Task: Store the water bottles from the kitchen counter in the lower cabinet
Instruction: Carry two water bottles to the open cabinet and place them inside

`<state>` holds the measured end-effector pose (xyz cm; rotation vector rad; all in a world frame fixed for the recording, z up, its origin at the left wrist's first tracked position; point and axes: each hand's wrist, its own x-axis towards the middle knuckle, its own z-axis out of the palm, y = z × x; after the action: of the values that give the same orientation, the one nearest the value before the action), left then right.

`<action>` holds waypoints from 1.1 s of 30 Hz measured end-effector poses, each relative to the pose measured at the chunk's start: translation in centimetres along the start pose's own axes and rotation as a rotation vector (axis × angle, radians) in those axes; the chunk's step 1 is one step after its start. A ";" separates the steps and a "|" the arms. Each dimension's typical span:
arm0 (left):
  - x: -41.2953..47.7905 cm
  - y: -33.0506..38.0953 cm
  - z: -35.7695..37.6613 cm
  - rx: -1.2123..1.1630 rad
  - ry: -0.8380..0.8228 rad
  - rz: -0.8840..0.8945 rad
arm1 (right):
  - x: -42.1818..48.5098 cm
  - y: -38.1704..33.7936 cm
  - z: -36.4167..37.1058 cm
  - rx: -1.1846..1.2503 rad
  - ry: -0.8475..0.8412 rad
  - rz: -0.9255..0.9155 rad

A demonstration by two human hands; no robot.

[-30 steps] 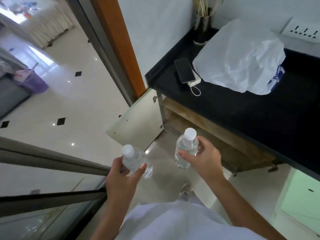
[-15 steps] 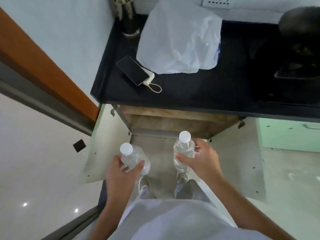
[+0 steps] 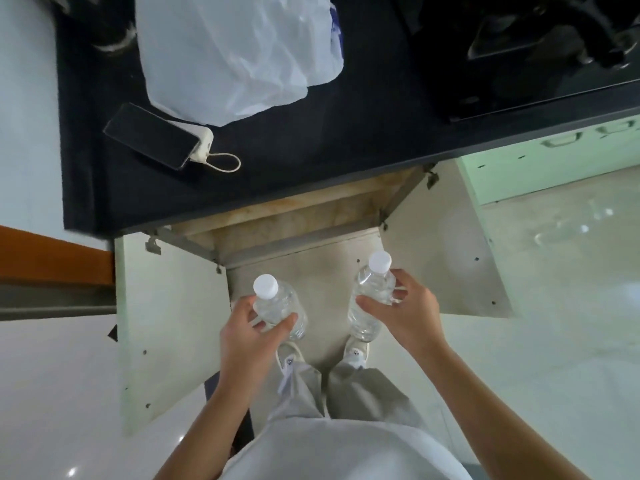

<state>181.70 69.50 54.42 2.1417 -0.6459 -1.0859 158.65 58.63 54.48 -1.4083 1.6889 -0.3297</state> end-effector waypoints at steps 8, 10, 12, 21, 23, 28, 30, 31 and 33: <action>4.7 -2.0 7.8 -0.002 -0.017 -0.023 | 6.3 5.8 1.7 0.018 -0.035 0.052; 7.1 -3.5 10.1 0.003 -0.029 -0.025 | 8.6 7.9 3.1 0.039 -0.053 0.071; 9.9 -5.4 12.6 -0.001 -0.040 -0.037 | 11.1 10.1 5.0 0.055 -0.067 0.078; 26.3 -15.2 23.5 -0.037 -0.110 0.026 | 26.0 18.8 15.6 0.176 -0.010 0.053; 30.1 -17.6 25.5 -0.021 -0.135 0.075 | 29.6 20.7 18.0 0.196 -0.009 0.014; 40.2 -20.6 29.2 0.038 -0.167 0.179 | 37.9 25.5 21.9 0.187 0.036 -0.066; 44.3 -20.5 30.4 0.038 -0.182 0.226 | 41.7 25.6 22.4 0.139 0.015 -0.116; 46.2 -20.3 30.9 0.034 -0.191 0.244 | 43.5 25.4 22.4 0.140 0.002 -0.158; 49.4 -19.8 31.7 0.038 -0.205 0.286 | 46.7 25.5 22.4 0.126 0.005 -0.207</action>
<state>184.55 39.65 0.20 1.9095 -1.0404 -1.1473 160.58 32.34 3.12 -1.4912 1.5013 -0.5461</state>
